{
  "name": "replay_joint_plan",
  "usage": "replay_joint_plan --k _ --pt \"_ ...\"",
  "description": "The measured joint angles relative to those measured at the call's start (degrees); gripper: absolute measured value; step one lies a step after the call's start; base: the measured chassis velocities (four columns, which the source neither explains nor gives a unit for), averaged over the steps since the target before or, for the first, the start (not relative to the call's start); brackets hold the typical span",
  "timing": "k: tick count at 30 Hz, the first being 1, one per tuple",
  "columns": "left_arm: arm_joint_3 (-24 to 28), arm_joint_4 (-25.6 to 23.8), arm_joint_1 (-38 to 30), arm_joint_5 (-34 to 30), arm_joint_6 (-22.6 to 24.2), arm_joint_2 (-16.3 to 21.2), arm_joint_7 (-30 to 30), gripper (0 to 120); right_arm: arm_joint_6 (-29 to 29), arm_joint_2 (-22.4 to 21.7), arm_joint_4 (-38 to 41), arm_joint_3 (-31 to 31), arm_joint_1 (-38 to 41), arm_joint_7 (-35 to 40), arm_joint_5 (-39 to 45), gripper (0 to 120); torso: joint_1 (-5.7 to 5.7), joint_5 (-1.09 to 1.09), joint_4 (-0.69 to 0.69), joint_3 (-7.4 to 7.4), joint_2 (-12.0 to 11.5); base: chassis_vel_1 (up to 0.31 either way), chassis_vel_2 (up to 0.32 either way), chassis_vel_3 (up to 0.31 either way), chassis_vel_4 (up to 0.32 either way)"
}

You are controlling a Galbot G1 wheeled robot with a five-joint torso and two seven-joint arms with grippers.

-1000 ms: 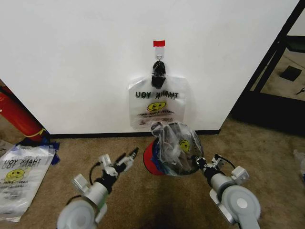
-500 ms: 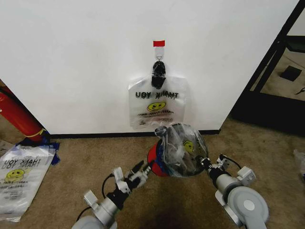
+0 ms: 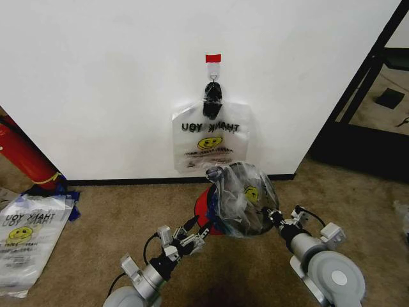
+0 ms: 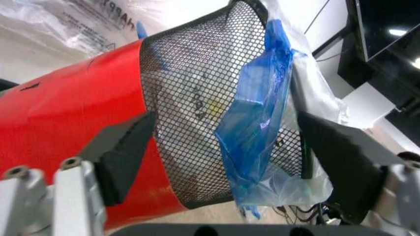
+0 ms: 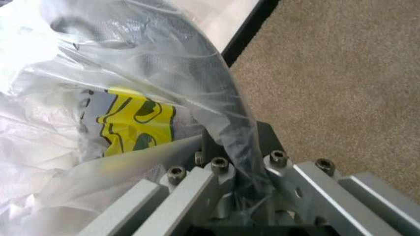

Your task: Pick up the garbage bag from the wall and place it over the trash bin.

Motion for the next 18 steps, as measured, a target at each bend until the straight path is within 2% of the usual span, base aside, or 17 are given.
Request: replay_joint_plan --k 6,8,11,13,18 --pt "0.4 -0.6 0.2 -0.1 -0.9 0.8 0.4 58 0.1 0.3 0.2 -0.2 -0.6 -0.1 -1.1 0 0.00 0.00 0.00 0.00 0.0 0.000 0.000 0.000 0.000" --pt "0.4 -0.7 0.2 -0.1 -1.1 0.9 0.5 57 0.1 0.4 0.2 -0.4 -0.8 -0.2 -1.4 0 0.00 0.00 0.00 0.00 0.0 0.000 0.000 0.000 0.000" --pt "0.5 -0.8 0.1 -0.3 -1.4 1.0 0.5 40 0.2 0.8 0.5 -1.0 -1.0 -0.3 -2.3 0 0.00 -0.01 0.00 0.00 0.0 0.000 0.000 0.000 0.000" --pt "0.5 -0.9 0.1 -0.4 -1.4 1.0 0.5 37 0.2 0.9 0.6 -1.0 -1.0 -0.4 -2.4 0 0.00 0.00 0.00 0.00 0.0 0.000 0.000 0.000 0.000" --pt "0.3 -1.0 0.2 -1.0 -1.8 1.1 0.3 16 0.2 1.4 0.6 -1.2 -1.0 -0.4 -2.8 0 0.00 0.00 0.00 0.00 0.0 0.000 0.000 0.000 0.000"
